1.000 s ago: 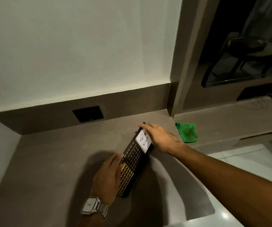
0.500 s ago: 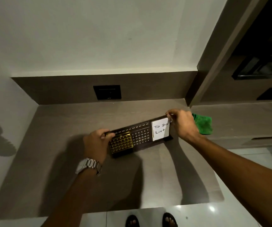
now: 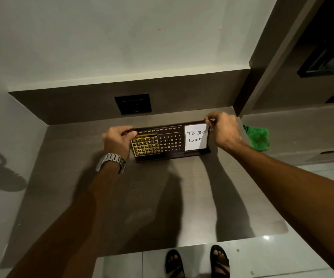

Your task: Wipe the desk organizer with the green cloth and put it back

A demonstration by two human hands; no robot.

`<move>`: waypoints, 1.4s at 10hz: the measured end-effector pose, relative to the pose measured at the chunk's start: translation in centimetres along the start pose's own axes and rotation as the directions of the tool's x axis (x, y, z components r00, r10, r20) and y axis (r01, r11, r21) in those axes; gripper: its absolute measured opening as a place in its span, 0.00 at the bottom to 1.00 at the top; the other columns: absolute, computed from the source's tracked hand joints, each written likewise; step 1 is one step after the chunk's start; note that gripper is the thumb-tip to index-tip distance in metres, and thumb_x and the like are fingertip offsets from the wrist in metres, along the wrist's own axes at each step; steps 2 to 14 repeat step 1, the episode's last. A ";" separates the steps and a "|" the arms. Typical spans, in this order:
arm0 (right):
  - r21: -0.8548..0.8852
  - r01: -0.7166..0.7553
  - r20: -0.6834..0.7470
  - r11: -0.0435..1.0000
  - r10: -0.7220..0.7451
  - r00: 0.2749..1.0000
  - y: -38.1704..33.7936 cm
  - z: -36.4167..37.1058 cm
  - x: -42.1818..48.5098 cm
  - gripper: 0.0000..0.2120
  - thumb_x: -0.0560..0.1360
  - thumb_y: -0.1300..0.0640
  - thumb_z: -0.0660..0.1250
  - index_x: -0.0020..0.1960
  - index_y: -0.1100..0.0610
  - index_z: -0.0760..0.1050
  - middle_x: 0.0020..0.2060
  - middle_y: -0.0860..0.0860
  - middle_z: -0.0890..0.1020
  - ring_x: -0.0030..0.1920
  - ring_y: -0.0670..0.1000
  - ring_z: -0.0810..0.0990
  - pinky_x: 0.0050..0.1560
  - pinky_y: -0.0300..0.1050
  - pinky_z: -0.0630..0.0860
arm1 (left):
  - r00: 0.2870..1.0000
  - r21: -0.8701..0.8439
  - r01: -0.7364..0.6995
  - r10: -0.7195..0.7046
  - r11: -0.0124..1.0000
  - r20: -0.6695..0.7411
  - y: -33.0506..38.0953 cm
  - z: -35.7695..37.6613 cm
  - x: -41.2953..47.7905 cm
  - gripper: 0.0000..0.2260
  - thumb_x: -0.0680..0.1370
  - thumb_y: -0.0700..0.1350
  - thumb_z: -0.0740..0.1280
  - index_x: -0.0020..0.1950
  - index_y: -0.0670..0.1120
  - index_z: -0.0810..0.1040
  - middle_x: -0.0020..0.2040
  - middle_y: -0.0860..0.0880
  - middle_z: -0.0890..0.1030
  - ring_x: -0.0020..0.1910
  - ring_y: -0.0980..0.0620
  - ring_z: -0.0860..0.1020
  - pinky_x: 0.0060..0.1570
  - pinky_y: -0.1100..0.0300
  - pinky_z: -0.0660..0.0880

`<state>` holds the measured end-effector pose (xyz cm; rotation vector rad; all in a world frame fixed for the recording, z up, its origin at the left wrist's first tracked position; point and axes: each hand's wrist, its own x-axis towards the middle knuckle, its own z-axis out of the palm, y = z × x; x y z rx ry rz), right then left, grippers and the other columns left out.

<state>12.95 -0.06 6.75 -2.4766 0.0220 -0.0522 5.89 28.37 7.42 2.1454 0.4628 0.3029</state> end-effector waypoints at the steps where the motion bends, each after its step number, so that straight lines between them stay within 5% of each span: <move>1: 0.026 0.006 -0.002 1.000 -0.006 1.000 0.4 0.0 -0.3 0.11 0.79 0.54 0.63 0.59 0.53 0.78 0.53 0.53 0.83 0.52 0.49 0.81 0.49 0.45 0.80 | 1.000 -0.006 -0.026 0.026 1.000 -0.017 0.1 0.1 -0.5 0.18 0.74 0.42 0.70 0.63 0.39 0.76 0.56 0.39 0.80 0.53 0.47 0.79 0.51 0.57 0.78; 14: 0.026 0.006 -0.002 1.000 -0.006 1.000 0.4 0.0 -0.3 0.11 0.79 0.54 0.63 0.59 0.53 0.78 0.53 0.53 0.83 0.52 0.49 0.81 0.49 0.45 0.80 | 1.000 -0.006 -0.026 0.026 1.000 -0.017 0.1 0.1 -0.5 0.18 0.74 0.42 0.70 0.63 0.39 0.76 0.56 0.39 0.80 0.53 0.47 0.79 0.51 0.57 0.78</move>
